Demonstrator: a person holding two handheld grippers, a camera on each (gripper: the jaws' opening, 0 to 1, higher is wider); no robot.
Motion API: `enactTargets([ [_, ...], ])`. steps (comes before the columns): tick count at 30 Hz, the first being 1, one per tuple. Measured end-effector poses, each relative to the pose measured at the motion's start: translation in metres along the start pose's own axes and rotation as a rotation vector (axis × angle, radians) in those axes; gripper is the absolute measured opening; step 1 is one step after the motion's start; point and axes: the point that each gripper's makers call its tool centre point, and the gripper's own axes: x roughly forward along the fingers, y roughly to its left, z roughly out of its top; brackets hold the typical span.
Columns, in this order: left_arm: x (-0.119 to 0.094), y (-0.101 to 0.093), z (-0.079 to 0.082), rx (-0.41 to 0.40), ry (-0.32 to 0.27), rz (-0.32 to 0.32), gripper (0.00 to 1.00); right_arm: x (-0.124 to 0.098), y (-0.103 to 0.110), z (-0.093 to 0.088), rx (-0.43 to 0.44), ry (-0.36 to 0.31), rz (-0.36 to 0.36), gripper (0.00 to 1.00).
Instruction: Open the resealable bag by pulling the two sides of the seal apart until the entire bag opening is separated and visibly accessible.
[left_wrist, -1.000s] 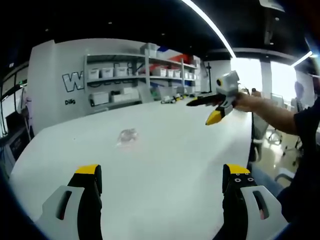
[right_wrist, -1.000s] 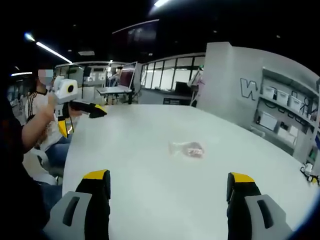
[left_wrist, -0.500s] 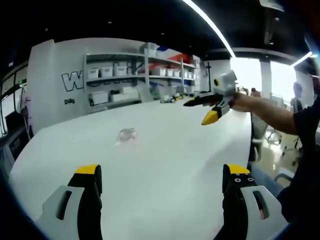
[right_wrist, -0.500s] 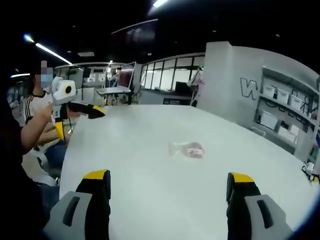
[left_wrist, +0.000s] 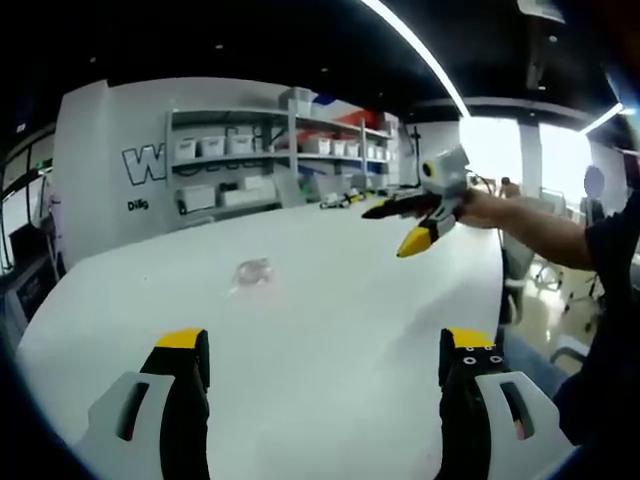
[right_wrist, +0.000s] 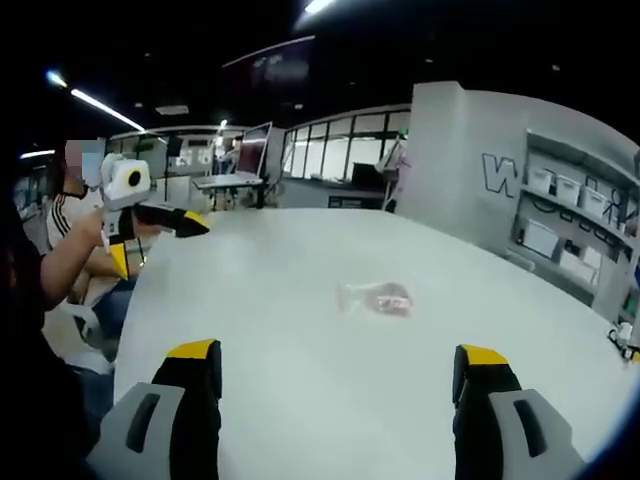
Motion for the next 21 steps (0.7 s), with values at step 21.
enactTargets([
  [21,0.012,0.003,-0.006,-0.020,0.013,-0.002,0.93,0.008,0.002,-0.004,0.001,0.003,0.012,0.97],
])
